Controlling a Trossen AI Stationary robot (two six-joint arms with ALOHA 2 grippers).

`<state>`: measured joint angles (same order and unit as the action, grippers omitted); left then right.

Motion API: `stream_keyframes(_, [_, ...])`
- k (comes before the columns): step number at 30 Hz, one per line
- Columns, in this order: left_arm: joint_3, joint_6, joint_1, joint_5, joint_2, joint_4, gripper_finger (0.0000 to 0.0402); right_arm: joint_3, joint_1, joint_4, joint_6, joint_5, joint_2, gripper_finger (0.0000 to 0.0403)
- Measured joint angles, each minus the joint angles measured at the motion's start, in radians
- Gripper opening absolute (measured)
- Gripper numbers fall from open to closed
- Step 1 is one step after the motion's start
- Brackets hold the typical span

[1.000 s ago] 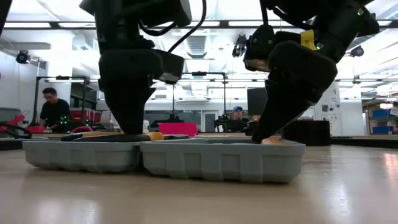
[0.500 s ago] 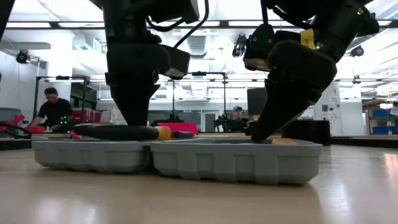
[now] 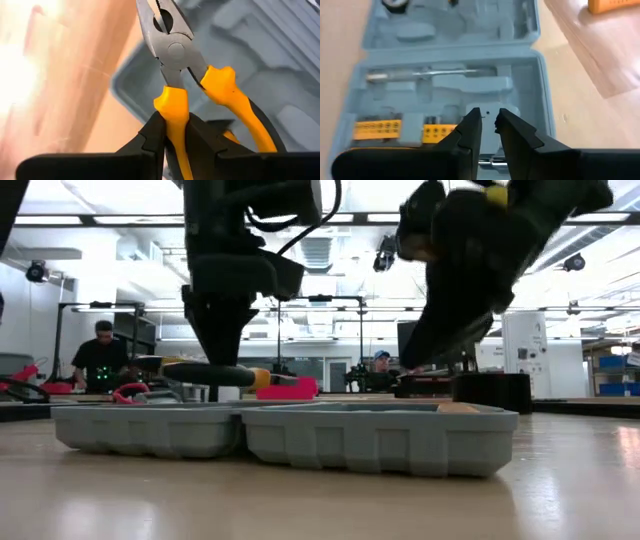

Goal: Prefit tool cases
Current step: Remove the pliers from the gray tool box

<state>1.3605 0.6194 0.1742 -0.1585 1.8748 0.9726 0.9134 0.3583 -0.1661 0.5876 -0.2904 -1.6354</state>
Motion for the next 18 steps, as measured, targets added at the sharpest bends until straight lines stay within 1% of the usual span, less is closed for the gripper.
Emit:
stream_keyframes(6, [0.0, -0.049, -0.047, 0.0, -0.026, 0.003, 0.0064, 0.0, 0.027, -0.074, 0.006, -0.014, 0.078, 0.0065])
stream_keyframes(10, [-0.002, -0.083, -0.086, -0.01, -0.058, 0.0, 0.0055, 0.0, 0.05, -0.133, 0.03, -0.06, 0.113, 0.007])
stream_keyframes(14, [-0.016, -0.093, -0.141, -0.024, -0.093, -0.004, 0.0053, -0.001, 0.07, -0.162, 0.059, -0.098, 0.127, 0.007])
stream_keyframes(18, [-0.048, -0.105, -0.214, -0.027, -0.13, -0.038, 0.0065, -0.001, 0.079, -0.161, 0.087, -0.114, 0.128, 0.0062])
